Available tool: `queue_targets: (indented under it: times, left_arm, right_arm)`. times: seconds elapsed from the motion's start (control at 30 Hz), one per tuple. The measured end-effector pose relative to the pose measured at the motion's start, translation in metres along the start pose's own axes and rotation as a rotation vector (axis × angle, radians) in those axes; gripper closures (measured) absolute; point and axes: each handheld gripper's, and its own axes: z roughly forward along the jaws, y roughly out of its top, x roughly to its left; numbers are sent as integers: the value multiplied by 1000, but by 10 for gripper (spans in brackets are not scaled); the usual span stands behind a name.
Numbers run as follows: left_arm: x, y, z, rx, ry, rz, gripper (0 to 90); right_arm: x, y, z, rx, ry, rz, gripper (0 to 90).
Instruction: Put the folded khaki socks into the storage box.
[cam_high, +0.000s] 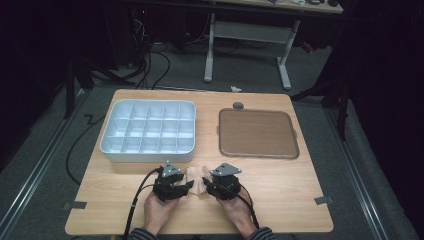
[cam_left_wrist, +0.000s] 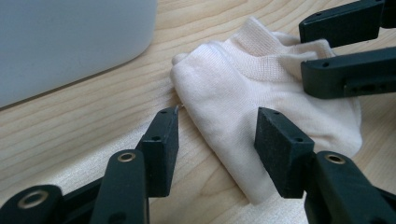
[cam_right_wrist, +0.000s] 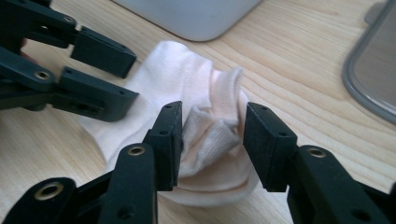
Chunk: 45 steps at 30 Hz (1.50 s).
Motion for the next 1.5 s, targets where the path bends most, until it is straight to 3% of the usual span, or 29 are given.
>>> queue_targets:
  times: [0.57, 0.77, 0.97, 1.13, 1.27, 1.5]
  left_arm:
    - [-4, -2, 1, -6, 30, 47, 503]
    - [-5, -2, 1, -4, 35, 50, 503]
    - [-3, -1, 0, 1, 19, 13, 496]
    - [2, 2, -2, -1, -12, -22, 474]
    - [6, 8, -9, -21, -21, -44, 465]
    - [13, 19, -10, -15, -19, -74, 458]
  right_arm:
    - [-11, -14, 5, 11, 39, 31, 694]
    - [-11, -15, 5, 5, 35, 4, 693]
    - [-10, -13, 4, 12, 34, 0, 652]
    - [-8, -9, -3, -28, 31, 11, 626]
    - [-9, -7, -10, -48, 39, 23, 631]
    - [0, -2, -18, -61, 77, -25, 709]
